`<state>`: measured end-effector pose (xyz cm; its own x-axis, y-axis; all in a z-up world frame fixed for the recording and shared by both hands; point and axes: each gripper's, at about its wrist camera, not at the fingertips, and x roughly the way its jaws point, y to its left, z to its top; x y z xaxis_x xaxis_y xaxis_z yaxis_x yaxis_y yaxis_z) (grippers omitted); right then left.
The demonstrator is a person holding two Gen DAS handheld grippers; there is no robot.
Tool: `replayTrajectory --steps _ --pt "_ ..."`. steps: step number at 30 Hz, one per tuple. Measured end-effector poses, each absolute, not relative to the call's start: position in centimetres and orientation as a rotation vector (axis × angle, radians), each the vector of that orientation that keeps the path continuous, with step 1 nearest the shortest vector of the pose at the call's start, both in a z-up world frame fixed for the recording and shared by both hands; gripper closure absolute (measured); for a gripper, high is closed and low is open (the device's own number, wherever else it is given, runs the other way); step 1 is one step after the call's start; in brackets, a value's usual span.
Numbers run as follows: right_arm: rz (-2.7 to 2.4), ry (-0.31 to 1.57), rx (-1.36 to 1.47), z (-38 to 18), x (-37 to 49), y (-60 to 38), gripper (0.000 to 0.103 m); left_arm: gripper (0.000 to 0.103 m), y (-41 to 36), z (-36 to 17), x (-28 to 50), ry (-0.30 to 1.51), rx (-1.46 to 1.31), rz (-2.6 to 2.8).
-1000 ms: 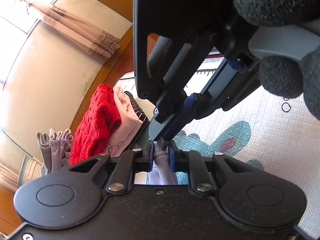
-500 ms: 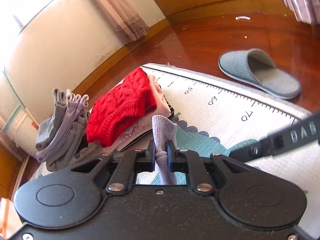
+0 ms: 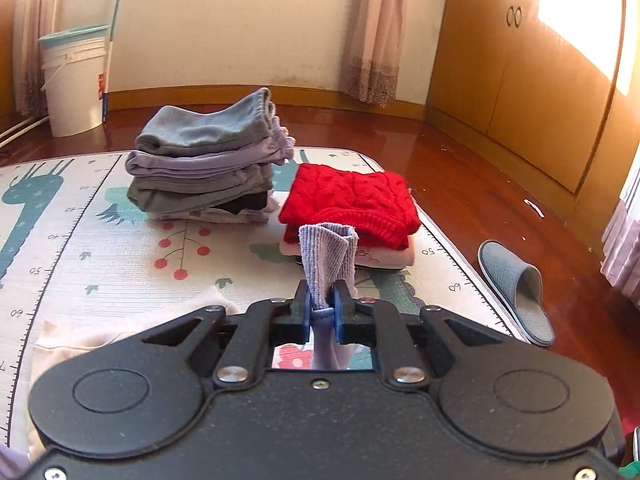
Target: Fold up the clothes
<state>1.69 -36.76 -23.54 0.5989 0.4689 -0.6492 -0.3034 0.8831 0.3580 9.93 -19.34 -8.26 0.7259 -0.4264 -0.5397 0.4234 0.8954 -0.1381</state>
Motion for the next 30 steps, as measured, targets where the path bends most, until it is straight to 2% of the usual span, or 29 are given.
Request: replayTrajectory --steps 11,13,15,17,20,23,30 --pt "0.508 0.834 -0.209 -25.8 -0.1 -27.0 0.033 0.094 -11.9 -7.3 8.9 0.594 -0.054 -0.37" --pt "0.504 0.809 -0.262 -25.9 -0.7 -26.1 0.036 0.094 -10.8 -7.3 8.6 0.6 -0.063 -0.364" --pt "0.501 0.783 -0.319 -25.9 -1.3 -25.4 0.047 0.094 -9.8 -7.4 8.3 0.603 -0.066 -0.359" --pt "0.501 0.776 -0.352 -26.0 -1.6 -25.1 0.054 0.094 -8.6 -7.7 8.0 0.605 -0.071 -0.349" --pt "0.501 0.766 -0.376 -26.1 -2.0 -25.0 0.057 0.094 -6.7 -8.2 7.7 0.615 -0.086 -0.316" --pt "0.513 0.745 -0.426 -26.3 -2.4 -24.4 0.066 0.094 -4.4 -9.2 7.5 0.622 -0.106 -0.303" --pt "0.515 0.702 -0.524 -26.4 -3.4 -23.5 0.07 0.094 0.3 -13.8 7.1 0.707 -0.12 -0.2"
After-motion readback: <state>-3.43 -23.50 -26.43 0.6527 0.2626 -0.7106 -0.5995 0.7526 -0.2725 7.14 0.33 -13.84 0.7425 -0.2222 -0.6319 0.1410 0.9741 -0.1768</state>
